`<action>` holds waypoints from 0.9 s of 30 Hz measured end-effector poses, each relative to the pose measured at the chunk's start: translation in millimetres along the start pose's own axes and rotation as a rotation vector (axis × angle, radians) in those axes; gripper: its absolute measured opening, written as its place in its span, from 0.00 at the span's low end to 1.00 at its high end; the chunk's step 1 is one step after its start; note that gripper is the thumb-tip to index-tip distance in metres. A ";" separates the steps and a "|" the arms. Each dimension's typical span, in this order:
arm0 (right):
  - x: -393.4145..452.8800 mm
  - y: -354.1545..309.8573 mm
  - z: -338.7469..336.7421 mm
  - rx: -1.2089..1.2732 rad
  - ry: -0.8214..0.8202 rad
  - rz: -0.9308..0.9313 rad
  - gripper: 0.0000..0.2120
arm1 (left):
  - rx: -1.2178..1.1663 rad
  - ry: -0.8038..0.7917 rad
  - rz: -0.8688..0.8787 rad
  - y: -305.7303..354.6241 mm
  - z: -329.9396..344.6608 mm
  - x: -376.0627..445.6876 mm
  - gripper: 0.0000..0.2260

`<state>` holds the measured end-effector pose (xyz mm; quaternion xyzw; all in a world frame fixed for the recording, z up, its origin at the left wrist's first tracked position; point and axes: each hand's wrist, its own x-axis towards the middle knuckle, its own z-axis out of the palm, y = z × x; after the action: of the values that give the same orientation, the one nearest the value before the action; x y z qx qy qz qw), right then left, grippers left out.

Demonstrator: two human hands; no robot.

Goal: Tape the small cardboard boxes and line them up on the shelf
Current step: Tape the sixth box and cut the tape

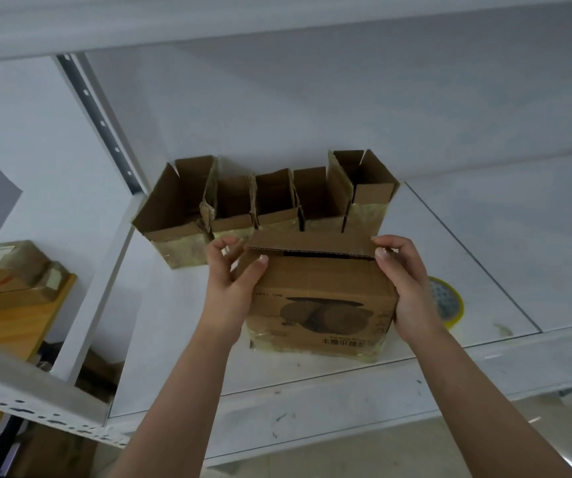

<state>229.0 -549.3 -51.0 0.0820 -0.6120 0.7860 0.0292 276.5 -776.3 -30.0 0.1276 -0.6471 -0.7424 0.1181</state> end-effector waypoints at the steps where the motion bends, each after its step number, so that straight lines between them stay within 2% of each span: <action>1: 1.7 0.0 -2.2 -0.014 0.000 0.011 0.08 | 0.161 0.030 0.095 5.1 1.6 -1.6 0.18; 2: 3.2 0.2 -4.3 -0.020 -0.012 0.025 0.04 | 0.380 0.068 0.232 11.2 3.7 -1.9 0.19; 4: 4.5 -0.7 -4.8 -0.020 -0.022 0.049 0.06 | 0.764 0.112 0.505 23.1 12.5 -1.1 0.20; 5: 4.7 -1.4 -3.8 -0.014 -0.017 0.058 0.07 | 0.867 0.090 0.593 29.0 19.6 -0.8 0.20; 7: 3.8 -3.7 -1.6 -0.028 -0.013 0.069 0.08 | 1.048 -0.053 0.592 36.4 35.9 0.7 0.21; 9: 2.7 -8.3 -7.5 -0.108 -0.055 0.051 0.06 | 1.374 -0.230 0.470 32.8 46.4 5.6 0.26; 11: 2.3 -15.1 -21.8 -0.247 -0.114 0.008 0.11 | 1.575 -0.318 0.376 25.7 46.4 12.2 0.27; 15: 2.8 -17.2 -62.7 -0.495 0.052 0.128 0.14 | 1.598 -0.296 0.394 20.1 43.0 17.3 0.29; 16: 2.9 -13.3 -71.6 -0.657 0.018 0.199 0.13 | 1.610 -0.285 0.401 18.7 42.6 17.1 0.30; 18: -1.5 -1.0 -84.9 -1.033 -0.195 0.371 0.13 | 1.616 -0.278 0.395 18.0 43.0 15.9 0.30; 20: -8.7 14.8 -93.8 -1.354 -0.398 0.472 0.22 | 1.607 -0.272 0.380 18.7 43.5 14.3 0.31; 21: -12.0 22.5 -96.9 -1.467 -0.422 0.463 0.26 | 1.604 -0.269 0.378 19.8 43.2 13.5 0.32; 22: -14.3 28.8 -99.1 -1.554 -0.386 0.411 0.27 | 1.601 -0.268 0.379 20.7 42.9 12.6 0.33; 24: -17.2 32.8 -98.8 -1.620 -0.235 0.327 0.21 | 1.594 -0.269 0.377 21.8 42.3 10.7 0.34; 27: -16.4 26.3 -99.5 -1.681 -0.101 0.293 0.16 | 1.590 -0.272 0.370 22.0 41.7 9.8 0.34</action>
<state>232.1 -458.8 -102.5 -0.0120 -0.9968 0.0619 -0.0489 253.3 -743.8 -3.1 -0.0266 -0.9983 -0.0405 0.0335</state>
